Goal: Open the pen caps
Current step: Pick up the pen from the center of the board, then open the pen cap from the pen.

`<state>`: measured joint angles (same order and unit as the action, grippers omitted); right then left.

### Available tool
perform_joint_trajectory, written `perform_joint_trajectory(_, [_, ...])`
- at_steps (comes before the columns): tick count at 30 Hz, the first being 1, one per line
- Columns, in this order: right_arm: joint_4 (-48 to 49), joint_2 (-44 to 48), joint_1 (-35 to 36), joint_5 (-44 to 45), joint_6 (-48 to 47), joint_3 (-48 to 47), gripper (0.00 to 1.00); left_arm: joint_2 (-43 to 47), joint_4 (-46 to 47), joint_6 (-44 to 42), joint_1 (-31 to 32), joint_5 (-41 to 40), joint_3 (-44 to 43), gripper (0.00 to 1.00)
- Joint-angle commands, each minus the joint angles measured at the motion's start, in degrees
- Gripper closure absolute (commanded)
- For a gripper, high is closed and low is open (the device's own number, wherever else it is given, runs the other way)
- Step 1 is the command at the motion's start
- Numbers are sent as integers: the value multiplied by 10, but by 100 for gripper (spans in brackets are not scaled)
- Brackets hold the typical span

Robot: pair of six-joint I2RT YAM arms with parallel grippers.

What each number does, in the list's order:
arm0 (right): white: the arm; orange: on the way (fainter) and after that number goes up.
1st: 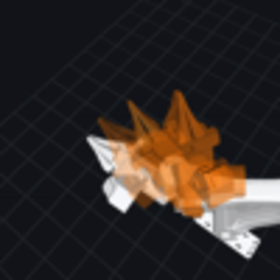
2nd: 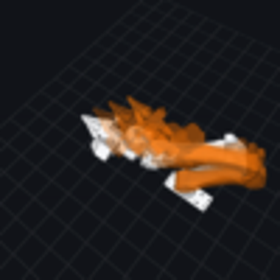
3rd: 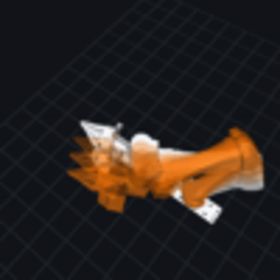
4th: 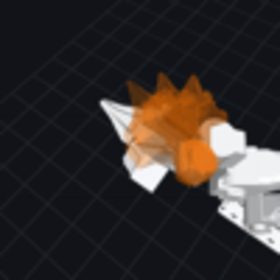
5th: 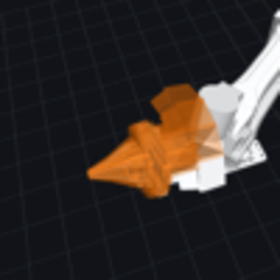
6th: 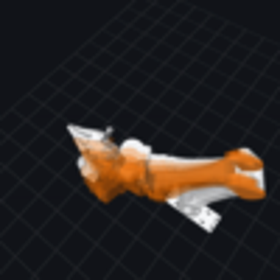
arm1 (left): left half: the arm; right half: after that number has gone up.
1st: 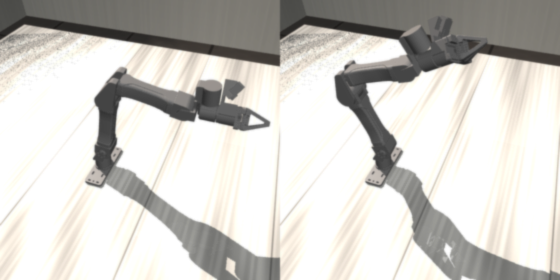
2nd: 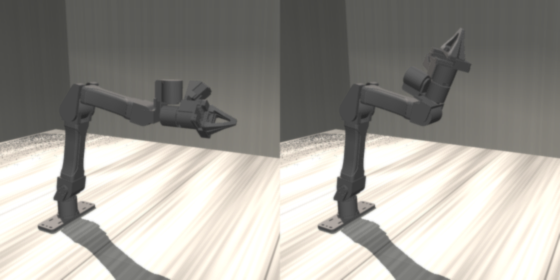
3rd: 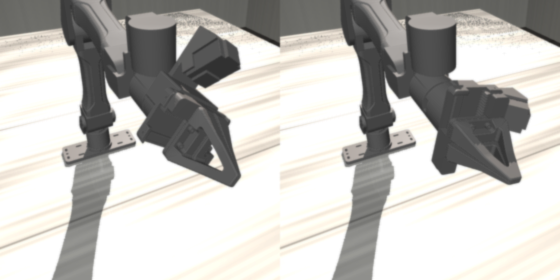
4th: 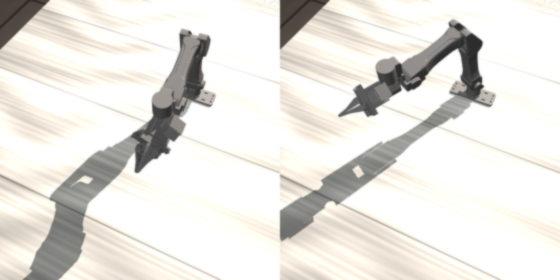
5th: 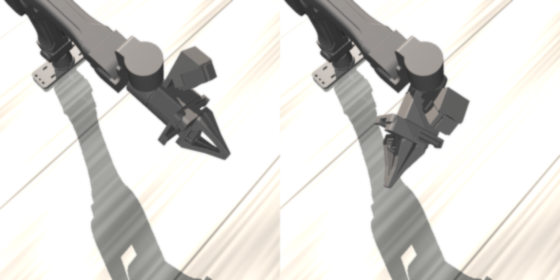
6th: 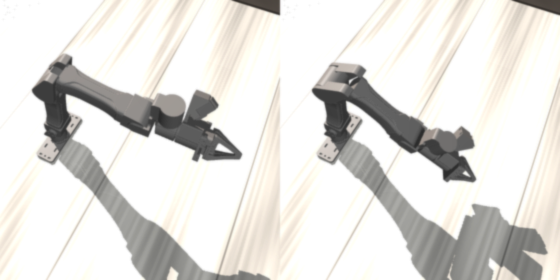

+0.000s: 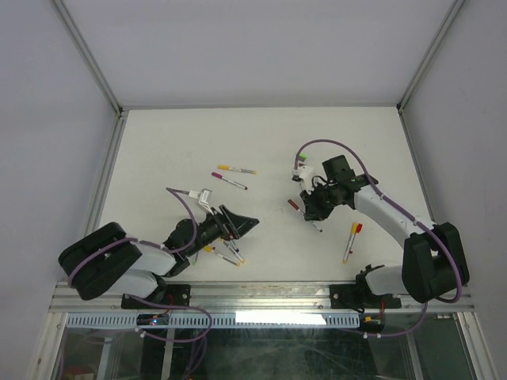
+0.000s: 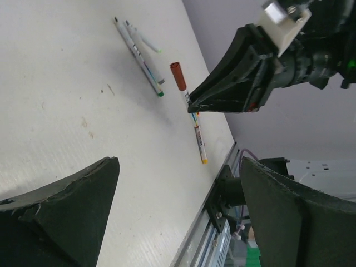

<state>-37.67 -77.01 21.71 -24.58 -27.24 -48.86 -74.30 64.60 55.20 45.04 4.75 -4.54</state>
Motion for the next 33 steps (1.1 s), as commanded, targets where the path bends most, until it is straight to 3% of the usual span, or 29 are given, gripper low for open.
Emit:
perform_joint_trajectory(1, [12,23,14,-102,-8,-13,100,-97,151,35,41,-90,-29,9])
perform_joint_trajectory(10, [28,10,32,-130,0,-16,100,-316,325,60,92,-185,-130,13])
perform_joint_trajectory(17, [37,15,37,-118,6,-12,100,-357,309,69,118,-261,-180,19])
perform_joint_trajectory(23, [37,6,47,-105,9,-13,100,-359,276,70,132,-277,-212,21])
perform_joint_trajectory(27, [39,9,52,-100,9,-12,100,-363,256,74,133,-276,-230,30])
perform_joint_trajectory(33, [42,8,54,-92,10,-11,100,-368,245,86,136,-260,-240,53])
